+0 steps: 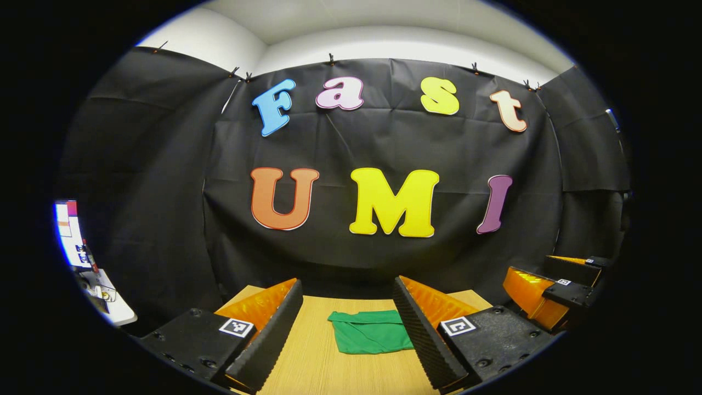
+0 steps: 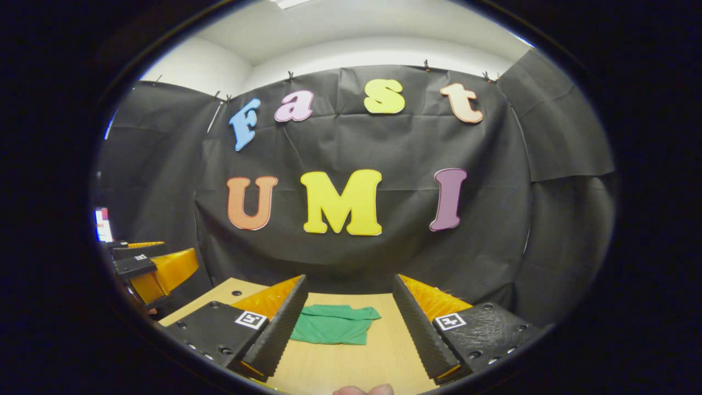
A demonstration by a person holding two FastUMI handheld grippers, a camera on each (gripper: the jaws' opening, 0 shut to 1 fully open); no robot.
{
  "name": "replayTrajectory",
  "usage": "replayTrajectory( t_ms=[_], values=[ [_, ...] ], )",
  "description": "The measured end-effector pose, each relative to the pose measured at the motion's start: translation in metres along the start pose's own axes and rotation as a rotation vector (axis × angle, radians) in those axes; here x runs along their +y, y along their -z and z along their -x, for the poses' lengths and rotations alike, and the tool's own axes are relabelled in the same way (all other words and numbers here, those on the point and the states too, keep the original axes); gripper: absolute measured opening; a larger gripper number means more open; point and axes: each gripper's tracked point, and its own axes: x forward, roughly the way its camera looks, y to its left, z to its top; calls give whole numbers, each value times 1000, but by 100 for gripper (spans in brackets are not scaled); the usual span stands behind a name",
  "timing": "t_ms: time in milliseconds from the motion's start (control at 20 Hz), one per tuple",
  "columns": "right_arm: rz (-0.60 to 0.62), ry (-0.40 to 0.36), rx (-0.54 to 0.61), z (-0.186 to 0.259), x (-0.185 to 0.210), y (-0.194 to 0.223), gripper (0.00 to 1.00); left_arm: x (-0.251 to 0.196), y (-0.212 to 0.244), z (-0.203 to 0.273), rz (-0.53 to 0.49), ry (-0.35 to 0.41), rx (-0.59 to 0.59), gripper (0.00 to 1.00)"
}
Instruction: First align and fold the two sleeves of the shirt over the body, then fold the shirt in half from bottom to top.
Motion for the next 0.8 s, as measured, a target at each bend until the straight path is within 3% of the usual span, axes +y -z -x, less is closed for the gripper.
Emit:
replayTrajectory(
  t_ms=[800],
  values=[
    [-20, -19, -4, -4, 1, -1, 95, 1, -2, -1, -19, -22, -8, 100]
  ],
)
